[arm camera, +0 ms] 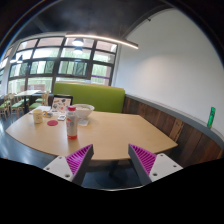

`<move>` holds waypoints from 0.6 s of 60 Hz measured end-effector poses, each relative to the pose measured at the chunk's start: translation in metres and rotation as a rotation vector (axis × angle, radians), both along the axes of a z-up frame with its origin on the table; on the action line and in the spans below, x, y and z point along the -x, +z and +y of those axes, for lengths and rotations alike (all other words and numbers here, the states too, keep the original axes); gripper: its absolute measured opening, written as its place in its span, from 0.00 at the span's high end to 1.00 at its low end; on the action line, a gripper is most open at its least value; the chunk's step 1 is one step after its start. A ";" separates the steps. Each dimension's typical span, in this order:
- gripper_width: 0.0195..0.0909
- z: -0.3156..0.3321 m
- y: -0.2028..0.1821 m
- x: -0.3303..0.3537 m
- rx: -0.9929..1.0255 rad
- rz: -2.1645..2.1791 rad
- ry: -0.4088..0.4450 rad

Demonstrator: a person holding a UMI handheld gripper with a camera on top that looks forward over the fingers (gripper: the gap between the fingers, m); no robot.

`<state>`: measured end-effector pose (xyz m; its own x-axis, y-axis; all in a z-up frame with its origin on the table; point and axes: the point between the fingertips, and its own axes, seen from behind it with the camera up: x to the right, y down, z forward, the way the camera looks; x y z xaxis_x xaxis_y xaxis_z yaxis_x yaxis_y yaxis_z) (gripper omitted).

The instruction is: Pour water

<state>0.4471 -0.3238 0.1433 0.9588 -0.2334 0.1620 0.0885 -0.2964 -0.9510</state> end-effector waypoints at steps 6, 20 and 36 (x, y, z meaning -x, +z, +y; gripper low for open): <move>0.14 0.008 -0.002 0.010 0.007 -0.001 0.031; 0.14 0.059 -0.022 0.058 0.050 0.006 0.110; 0.13 0.165 -0.063 0.122 0.092 0.083 0.199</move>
<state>0.3247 -0.1590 0.0800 0.9953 -0.0261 0.0928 0.0768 -0.3669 -0.9271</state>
